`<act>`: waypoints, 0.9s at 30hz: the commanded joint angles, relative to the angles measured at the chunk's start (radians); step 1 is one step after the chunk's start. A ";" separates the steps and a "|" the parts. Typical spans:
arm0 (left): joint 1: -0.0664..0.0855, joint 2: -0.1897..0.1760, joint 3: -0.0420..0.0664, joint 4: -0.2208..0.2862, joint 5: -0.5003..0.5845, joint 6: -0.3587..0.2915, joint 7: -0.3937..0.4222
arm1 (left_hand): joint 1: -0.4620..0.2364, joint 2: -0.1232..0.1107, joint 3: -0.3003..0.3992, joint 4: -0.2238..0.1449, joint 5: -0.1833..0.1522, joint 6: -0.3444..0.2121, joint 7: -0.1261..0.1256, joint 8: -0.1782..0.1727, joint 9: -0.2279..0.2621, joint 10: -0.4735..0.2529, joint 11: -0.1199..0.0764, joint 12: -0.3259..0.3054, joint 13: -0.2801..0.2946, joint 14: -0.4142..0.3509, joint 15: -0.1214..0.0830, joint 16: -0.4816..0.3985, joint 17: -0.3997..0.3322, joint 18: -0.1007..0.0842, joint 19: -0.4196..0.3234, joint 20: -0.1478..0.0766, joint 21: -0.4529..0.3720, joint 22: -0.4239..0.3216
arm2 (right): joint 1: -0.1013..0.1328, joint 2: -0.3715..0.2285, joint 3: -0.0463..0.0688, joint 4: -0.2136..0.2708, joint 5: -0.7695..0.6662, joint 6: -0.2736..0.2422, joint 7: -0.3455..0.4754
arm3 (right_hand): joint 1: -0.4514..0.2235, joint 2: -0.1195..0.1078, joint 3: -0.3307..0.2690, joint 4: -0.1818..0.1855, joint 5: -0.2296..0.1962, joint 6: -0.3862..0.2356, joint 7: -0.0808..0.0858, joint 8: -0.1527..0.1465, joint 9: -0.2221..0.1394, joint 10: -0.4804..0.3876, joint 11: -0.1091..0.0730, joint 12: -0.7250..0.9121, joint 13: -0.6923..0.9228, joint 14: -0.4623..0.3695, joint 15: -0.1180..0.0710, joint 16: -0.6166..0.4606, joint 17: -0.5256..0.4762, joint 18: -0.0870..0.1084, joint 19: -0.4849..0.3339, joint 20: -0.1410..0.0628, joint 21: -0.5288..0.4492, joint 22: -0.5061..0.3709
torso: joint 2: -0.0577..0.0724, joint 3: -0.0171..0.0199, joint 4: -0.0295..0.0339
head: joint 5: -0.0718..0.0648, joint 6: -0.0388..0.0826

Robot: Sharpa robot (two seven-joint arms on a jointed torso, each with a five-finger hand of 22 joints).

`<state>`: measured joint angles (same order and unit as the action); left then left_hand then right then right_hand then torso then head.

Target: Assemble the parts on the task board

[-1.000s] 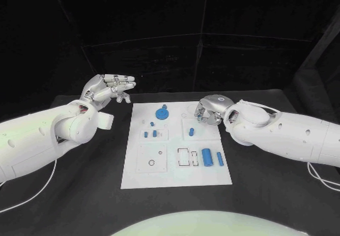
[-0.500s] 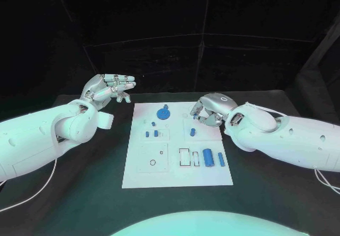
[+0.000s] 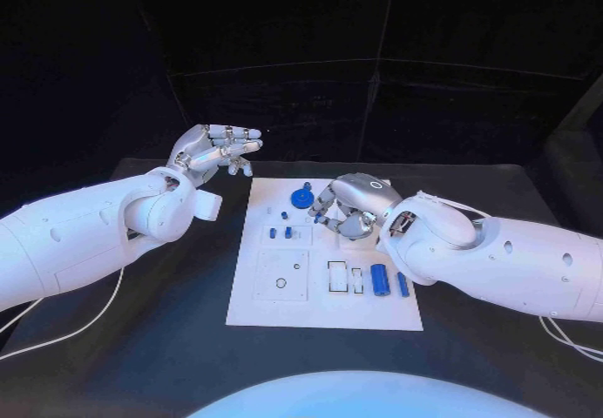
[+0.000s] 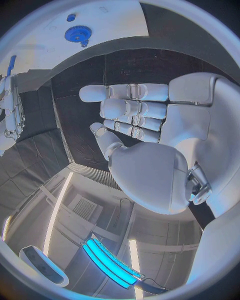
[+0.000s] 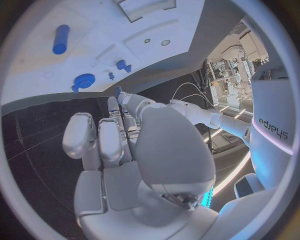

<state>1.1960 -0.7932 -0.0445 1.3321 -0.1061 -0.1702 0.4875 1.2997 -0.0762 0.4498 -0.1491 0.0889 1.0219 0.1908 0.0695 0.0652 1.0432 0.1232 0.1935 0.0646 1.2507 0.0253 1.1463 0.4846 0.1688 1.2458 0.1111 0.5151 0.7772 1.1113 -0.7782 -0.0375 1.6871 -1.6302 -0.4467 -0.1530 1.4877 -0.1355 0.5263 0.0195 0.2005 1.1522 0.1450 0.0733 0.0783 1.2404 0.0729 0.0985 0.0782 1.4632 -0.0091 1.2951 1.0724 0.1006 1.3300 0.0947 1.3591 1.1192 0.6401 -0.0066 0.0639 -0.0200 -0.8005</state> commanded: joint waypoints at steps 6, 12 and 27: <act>0.005 0.026 0.001 -0.003 0.005 0.019 0.010 | -0.009 0.015 -0.002 0.004 0.025 -0.010 0.004 0.000 0.000 -0.014 0.000 0.005 0.001 -0.007 0.001 -0.005 -0.003 0.012 0.001 0.007 -0.009 -0.005 | -0.047 0.062 -0.003 -0.021 -0.037 0.051 0.013 | -0.012 0.000 0.003 -0.004 -0.008 0.004 0.001 -0.005 -0.001 0.008 0.000 -0.007 0.000 0.030 -0.002 0.008 0.004 -0.008 0.005 -0.001 0.005 0.002 | 0.001 0.0005 0.0008 | 0.026 -0.008; 0.006 0.037 0.001 -0.001 0.035 -0.022 0.044 | 0.006 0.054 0.027 0.004 0.045 -0.004 0.007 0.011 0.004 -0.014 0.000 0.020 0.003 -0.008 0.000 -0.002 -0.003 0.013 0.003 0.006 -0.011 -0.008 | -0.074 0.095 -0.003 -0.052 -0.062 0.065 0.013 | -0.013 0.000 0.003 -0.005 -0.009 0.003 0.001 -0.005 -0.001 0.007 0.000 -0.008 -0.001 0.031 -0.002 0.010 0.007 -0.009 0.006 -0.001 0.005 0.003 | 0.001 0.0025 0.0007 | 0.034 -0.015; 0.006 0.055 0.001 -0.006 0.095 -0.050 0.063 | 0.004 0.062 0.061 -0.002 0.045 -0.006 0.008 0.019 0.003 -0.020 0.001 0.033 0.001 -0.013 -0.001 -0.004 -0.012 0.013 0.001 0.004 -0.010 -0.008 | -0.099 0.119 -0.003 -0.085 -0.087 0.100 0.020 | -0.016 -0.001 0.003 -0.006 -0.009 0.002 0.001 -0.006 -0.001 0.007 0.000 -0.009 -0.001 0.032 -0.002 0.012 0.011 -0.009 0.006 -0.001 0.006 0.004 | 0.001 0.0017 -0.0009 | 0.056 -0.030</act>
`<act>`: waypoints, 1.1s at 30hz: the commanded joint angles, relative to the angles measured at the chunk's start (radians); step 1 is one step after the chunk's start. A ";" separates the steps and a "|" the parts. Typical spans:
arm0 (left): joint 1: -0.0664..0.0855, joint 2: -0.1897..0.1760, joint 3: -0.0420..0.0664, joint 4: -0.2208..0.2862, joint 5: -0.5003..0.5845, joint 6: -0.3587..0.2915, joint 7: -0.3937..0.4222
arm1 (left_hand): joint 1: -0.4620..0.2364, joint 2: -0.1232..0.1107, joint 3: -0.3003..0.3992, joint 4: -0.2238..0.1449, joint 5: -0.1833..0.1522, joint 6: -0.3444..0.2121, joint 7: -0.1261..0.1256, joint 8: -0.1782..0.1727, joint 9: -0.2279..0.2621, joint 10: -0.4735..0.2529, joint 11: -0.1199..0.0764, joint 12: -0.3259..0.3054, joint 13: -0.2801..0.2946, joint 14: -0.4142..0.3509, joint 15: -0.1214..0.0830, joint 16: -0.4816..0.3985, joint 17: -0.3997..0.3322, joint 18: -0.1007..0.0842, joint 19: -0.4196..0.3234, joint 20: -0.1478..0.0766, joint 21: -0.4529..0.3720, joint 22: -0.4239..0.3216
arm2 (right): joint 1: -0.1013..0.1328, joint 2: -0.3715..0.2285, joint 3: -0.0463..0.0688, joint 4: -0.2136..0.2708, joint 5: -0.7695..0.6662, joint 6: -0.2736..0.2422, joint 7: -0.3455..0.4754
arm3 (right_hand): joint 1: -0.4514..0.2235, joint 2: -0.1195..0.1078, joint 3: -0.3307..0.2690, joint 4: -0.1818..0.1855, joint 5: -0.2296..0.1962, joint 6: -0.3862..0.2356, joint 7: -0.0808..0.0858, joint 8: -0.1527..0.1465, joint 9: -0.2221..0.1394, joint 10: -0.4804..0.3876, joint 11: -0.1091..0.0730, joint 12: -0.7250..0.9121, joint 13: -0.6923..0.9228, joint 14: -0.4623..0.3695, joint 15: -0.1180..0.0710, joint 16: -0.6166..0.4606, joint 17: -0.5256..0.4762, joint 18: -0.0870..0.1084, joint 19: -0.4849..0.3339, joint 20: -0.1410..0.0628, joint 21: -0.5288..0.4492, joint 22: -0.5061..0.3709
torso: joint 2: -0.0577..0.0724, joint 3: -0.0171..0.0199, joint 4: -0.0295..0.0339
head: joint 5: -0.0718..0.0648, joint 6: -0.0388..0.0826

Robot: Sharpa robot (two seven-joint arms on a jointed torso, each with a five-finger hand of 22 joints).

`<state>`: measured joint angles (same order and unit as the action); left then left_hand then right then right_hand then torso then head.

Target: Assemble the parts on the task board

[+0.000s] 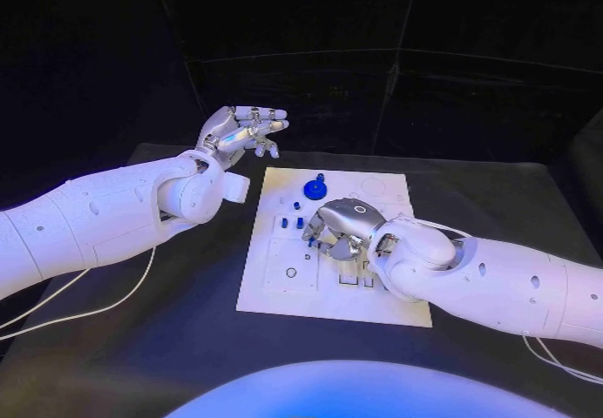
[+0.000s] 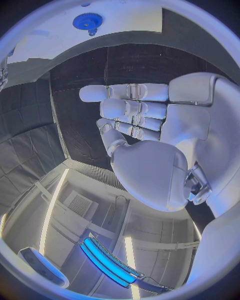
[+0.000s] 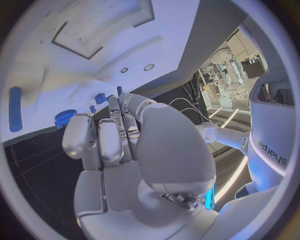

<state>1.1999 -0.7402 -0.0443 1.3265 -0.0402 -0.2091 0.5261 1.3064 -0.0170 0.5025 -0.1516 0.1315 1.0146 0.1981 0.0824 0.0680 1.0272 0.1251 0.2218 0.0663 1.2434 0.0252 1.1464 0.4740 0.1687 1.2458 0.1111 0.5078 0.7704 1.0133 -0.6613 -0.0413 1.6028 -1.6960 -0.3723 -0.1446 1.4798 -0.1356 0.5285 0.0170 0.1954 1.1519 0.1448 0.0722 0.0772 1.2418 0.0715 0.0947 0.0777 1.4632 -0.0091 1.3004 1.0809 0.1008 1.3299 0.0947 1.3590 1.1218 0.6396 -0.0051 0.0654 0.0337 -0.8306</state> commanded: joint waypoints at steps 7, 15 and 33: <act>0.002 0.005 0.001 -0.001 0.031 0.001 0.020 | -0.020 -0.012 0.007 0.001 -0.001 -0.003 0.002 0.011 0.000 -0.011 0.001 0.012 -0.001 -0.010 0.002 -0.004 -0.005 0.012 -0.002 0.006 -0.003 -0.001 | -0.007 0.007 0.000 -0.005 -0.022 0.038 0.014 | -0.009 -0.001 0.001 -0.004 -0.003 0.002 0.002 -0.005 -0.001 0.005 0.002 -0.006 -0.001 0.032 -0.002 0.007 0.002 -0.009 0.006 -0.001 0.006 0.001 | 0.001 -0.0002 -0.0017 | 0.004 -0.003; 0.002 0.009 0.001 -0.004 0.032 0.007 0.017 | -0.024 -0.014 0.006 0.001 -0.002 -0.004 0.002 0.012 0.000 -0.012 0.001 0.013 0.000 -0.011 0.003 -0.004 -0.006 0.011 -0.003 0.007 -0.003 -0.001 | -0.014 0.014 -0.001 -0.010 -0.024 0.045 0.017 | -0.009 -0.001 0.001 -0.004 -0.003 0.002 0.002 -0.005 -0.001 0.005 0.002 -0.006 -0.001 0.032 -0.002 0.007 0.002 -0.009 0.006 -0.001 0.006 0.001 | 0.000 0.0007 -0.0005 | 0.009 -0.007; 0.002 0.015 0.000 -0.011 0.029 0.025 0.002 | -0.026 -0.016 0.005 0.001 -0.002 -0.005 0.002 0.013 0.000 -0.013 0.001 0.015 0.000 -0.012 0.003 -0.005 -0.008 0.011 -0.003 0.007 -0.003 -0.001 | -0.024 0.025 -0.004 -0.017 -0.036 0.063 0.013 | -0.014 -0.001 0.000 -0.005 -0.003 0.001 0.002 -0.005 -0.001 0.003 0.003 -0.008 -0.001 0.032 -0.001 0.007 0.002 -0.008 0.005 0.000 0.005 -0.001 | 0.001 0.0003 -0.0016 | 0.011 -0.017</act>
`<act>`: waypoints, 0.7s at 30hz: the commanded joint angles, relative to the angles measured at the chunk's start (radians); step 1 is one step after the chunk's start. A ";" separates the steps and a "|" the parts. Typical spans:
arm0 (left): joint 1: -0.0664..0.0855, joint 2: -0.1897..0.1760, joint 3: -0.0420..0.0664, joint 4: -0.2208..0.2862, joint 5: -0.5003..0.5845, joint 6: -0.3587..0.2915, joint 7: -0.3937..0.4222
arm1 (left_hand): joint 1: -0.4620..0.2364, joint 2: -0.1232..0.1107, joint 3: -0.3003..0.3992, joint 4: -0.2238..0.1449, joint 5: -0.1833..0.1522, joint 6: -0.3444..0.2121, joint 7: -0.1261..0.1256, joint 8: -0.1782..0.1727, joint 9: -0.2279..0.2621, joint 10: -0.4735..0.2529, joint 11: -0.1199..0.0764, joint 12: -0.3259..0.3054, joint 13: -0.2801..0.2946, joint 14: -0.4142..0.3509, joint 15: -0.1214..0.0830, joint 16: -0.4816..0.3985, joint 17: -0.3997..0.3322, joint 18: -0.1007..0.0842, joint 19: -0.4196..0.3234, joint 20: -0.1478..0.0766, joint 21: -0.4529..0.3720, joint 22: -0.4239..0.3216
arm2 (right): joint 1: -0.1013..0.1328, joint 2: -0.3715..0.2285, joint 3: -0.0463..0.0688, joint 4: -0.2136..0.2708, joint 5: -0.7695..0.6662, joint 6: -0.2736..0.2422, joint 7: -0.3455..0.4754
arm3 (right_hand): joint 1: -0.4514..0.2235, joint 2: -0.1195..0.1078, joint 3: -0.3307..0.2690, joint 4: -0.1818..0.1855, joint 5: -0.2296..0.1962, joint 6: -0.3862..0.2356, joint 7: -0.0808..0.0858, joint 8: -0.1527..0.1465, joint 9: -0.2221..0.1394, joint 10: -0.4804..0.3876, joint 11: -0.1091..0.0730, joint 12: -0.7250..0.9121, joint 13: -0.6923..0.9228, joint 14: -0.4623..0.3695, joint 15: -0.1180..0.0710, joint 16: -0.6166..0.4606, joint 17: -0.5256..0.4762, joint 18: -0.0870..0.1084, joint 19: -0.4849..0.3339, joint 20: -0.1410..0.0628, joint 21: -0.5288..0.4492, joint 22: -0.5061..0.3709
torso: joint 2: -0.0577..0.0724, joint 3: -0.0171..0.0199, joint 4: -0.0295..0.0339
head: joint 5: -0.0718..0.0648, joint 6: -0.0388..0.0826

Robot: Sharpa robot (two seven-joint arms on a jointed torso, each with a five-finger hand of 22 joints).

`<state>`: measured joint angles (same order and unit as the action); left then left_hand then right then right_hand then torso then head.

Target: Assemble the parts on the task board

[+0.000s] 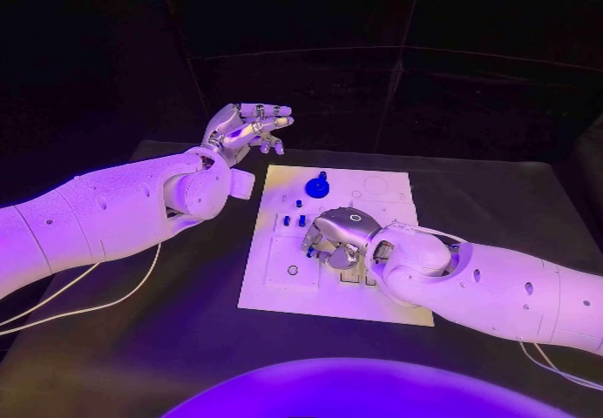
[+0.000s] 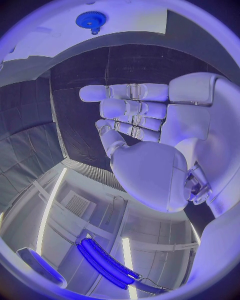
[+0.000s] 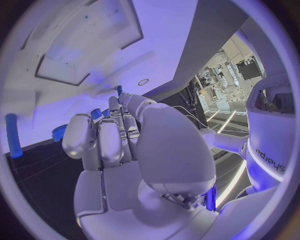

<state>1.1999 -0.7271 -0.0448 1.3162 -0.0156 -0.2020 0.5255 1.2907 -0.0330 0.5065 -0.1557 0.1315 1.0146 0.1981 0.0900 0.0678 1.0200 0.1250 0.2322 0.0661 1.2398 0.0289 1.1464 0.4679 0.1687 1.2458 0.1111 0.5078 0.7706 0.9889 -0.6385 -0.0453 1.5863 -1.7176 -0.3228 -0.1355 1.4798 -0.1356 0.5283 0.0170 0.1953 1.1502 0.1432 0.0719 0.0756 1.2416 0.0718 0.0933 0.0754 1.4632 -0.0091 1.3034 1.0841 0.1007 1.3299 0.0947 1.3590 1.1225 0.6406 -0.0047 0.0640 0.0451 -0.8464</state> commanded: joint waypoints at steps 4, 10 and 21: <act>0.002 0.002 0.001 -0.001 0.001 0.023 0.000 | -0.011 -0.001 0.000 0.006 -0.002 -0.006 0.003 0.005 0.000 -0.007 0.002 0.005 0.000 -0.009 -0.001 -0.005 -0.002 0.012 -0.003 0.007 -0.003 -0.002 | -0.001 0.003 -0.002 -0.005 -0.032 0.018 -0.002 | -0.016 -0.001 0.001 -0.005 -0.002 0.001 0.004 -0.006 0.000 0.002 0.003 -0.007 0.001 0.031 -0.001 0.003 -0.003 -0.008 0.004 0.000 0.005 -0.002 | 0.000 0.0001 0.0004 | -0.002 -0.002; 0.002 0.002 0.000 0.000 0.000 0.029 -0.004 | -0.012 -0.001 0.000 0.006 -0.002 -0.007 0.003 0.005 0.000 -0.008 0.002 0.005 0.000 -0.009 0.000 -0.005 -0.003 0.012 -0.003 0.007 -0.003 -0.002 | -0.002 0.006 -0.006 -0.007 -0.055 0.031 -0.009 | -0.027 -0.004 0.001 -0.010 -0.006 -0.014 0.008 -0.010 -0.003 -0.013 0.007 -0.018 -0.002 0.028 0.002 -0.002 -0.014 -0.007 0.000 0.003 0.002 -0.008 | 0.000 -0.0004 0.0002 | 0.000 -0.004; 0.002 -0.002 0.000 0.004 -0.001 0.037 -0.009 | -0.012 -0.001 0.001 0.006 -0.002 -0.008 0.003 0.005 0.000 -0.009 0.002 0.005 0.000 -0.010 0.000 -0.005 -0.003 0.012 -0.004 0.007 -0.004 -0.002 | -0.002 0.008 -0.022 -0.005 -0.083 0.041 -0.027 | -0.068 -0.020 0.008 -0.012 -0.014 -0.072 0.026 -0.012 -0.011 -0.074 0.027 -0.032 -0.012 0.018 0.019 -0.022 -0.047 -0.004 -0.014 0.018 -0.007 -0.024 | 0.000 -0.0009 0.0003 | 0.001 -0.008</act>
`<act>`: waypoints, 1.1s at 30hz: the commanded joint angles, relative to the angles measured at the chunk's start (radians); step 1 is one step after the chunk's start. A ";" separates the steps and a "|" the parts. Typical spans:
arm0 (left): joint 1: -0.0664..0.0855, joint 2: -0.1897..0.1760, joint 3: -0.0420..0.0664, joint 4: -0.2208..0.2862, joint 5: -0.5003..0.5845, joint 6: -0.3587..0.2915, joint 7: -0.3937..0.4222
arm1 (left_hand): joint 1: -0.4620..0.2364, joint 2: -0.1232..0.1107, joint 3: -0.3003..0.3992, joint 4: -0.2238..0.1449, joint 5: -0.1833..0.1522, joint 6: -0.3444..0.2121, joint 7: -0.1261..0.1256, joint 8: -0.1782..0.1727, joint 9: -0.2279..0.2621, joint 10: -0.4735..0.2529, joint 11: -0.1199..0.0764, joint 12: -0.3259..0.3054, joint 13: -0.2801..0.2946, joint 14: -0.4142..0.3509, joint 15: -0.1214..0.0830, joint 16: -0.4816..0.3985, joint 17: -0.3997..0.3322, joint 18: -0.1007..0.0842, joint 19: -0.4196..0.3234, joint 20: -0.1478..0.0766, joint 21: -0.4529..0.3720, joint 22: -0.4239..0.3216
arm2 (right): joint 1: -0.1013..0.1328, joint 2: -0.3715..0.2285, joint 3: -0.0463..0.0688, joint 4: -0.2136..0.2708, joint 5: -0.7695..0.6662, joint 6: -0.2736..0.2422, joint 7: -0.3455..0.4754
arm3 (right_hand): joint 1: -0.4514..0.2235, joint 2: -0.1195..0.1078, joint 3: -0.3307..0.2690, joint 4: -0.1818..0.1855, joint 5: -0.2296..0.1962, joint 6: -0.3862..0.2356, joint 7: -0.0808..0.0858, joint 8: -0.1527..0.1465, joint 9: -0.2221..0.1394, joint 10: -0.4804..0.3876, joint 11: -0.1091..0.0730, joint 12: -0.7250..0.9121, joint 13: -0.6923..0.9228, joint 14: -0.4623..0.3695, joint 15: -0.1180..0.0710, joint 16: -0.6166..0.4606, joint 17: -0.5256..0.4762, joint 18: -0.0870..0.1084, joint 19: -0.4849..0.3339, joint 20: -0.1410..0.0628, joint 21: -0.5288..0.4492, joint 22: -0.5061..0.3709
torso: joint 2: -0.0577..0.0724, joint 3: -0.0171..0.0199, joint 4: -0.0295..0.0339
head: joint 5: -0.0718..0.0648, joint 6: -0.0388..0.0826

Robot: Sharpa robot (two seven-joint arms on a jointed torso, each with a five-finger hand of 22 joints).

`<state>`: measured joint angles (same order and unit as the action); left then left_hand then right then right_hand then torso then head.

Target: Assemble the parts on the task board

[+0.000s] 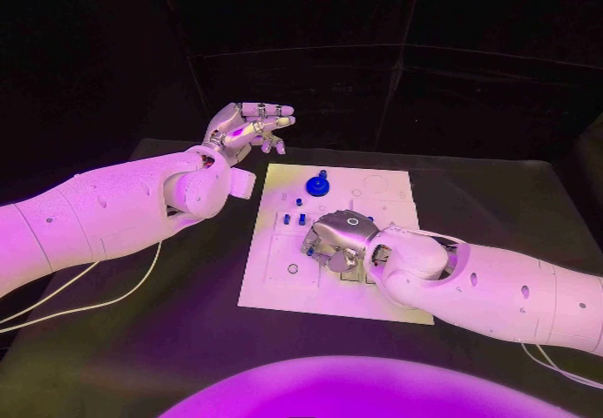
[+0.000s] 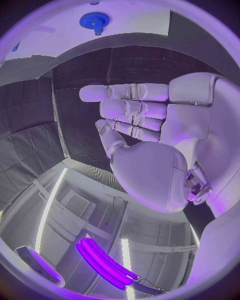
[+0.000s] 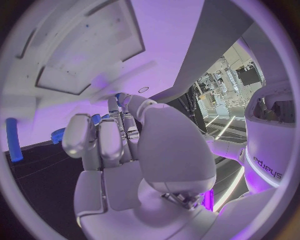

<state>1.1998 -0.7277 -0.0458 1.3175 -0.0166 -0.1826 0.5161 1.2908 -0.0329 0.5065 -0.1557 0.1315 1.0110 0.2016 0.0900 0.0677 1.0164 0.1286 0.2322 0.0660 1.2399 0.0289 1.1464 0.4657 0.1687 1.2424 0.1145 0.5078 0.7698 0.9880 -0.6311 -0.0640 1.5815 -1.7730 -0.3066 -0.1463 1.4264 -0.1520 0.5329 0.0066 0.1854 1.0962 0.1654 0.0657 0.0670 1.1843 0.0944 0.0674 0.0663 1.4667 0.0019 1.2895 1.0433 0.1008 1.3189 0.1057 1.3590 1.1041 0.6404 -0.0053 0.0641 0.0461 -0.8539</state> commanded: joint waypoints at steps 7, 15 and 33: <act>0.002 -0.003 0.001 0.003 0.000 0.019 -0.001 | -0.012 -0.001 0.001 0.006 -0.002 -0.005 -0.001 0.005 0.000 -0.006 -0.002 0.005 0.000 -0.010 0.000 -0.005 -0.001 0.012 0.000 0.004 -0.004 -0.001 | -0.001 -0.001 -0.005 -0.001 -0.026 -0.008 -0.017 | -0.064 -0.033 -0.034 0.013 -0.008 -0.087 0.024 -0.006 -0.004 -0.099 0.026 -0.002 -0.004 0.003 0.026 -0.032 -0.046 0.007 -0.037 0.024 -0.042 -0.066 | 0.000 -0.0005 -0.0006 | 0.000 -0.001; 0.002 -0.004 0.001 0.002 0.000 0.021 -0.005 | -0.012 -0.001 0.001 0.005 -0.001 -0.006 -0.001 0.006 0.000 -0.007 -0.002 0.006 0.000 -0.011 0.000 -0.005 -0.002 0.012 -0.001 0.004 -0.004 -0.001 | -0.001 -0.022 -0.005 0.019 -0.001 -0.143 0.005 | -0.066 -0.028 -0.069 0.013 0.003 -0.117 0.031 -0.001 -0.001 -0.140 0.033 0.012 -0.001 0.000 0.032 -0.041 -0.060 0.012 -0.047 0.030 -0.059 -0.094 | 0.000 0.0010 -0.0004 | -0.002 0.003; 0.002 -0.012 -0.003 0.001 0.000 0.034 -0.022 | -0.010 -0.002 0.002 0.003 -0.001 -0.008 0.000 0.006 0.000 -0.010 -0.001 0.007 -0.001 -0.010 0.000 -0.004 0.001 0.012 -0.001 0.004 -0.004 -0.001 | 0.076 -0.229 0.010 0.138 0.078 -0.061 -0.116 | -0.081 -0.035 -0.141 0.032 -0.013 -0.134 0.003 -0.004 -0.002 -0.167 0.017 0.036 -0.002 -0.004 0.020 -0.060 -0.089 0.017 -0.051 0.023 -0.079 -0.122 | 0.000 -0.0012 -0.0018 | -0.034 0.027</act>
<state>1.1998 -0.7394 -0.0494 1.3172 -0.0170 -0.1664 0.4963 1.2908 -0.0329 0.5065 -0.1557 0.1315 1.0111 0.2016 0.0899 0.0677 1.0129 0.1249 0.2322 0.0660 1.2362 0.0253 1.1464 0.4658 0.1687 1.2424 0.1145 0.5078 0.7701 1.0585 -0.8529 -0.0546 1.7150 -1.7119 -0.4451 -0.1952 1.3494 -0.1842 0.3962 0.0376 0.1760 0.9642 0.1714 0.0659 0.0667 1.0208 0.1127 0.0996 0.0646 1.4649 0.0287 1.2329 0.9557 0.1008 1.2721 0.1301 1.2828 0.9826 0.6384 -0.0056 0.0608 0.0180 -0.8300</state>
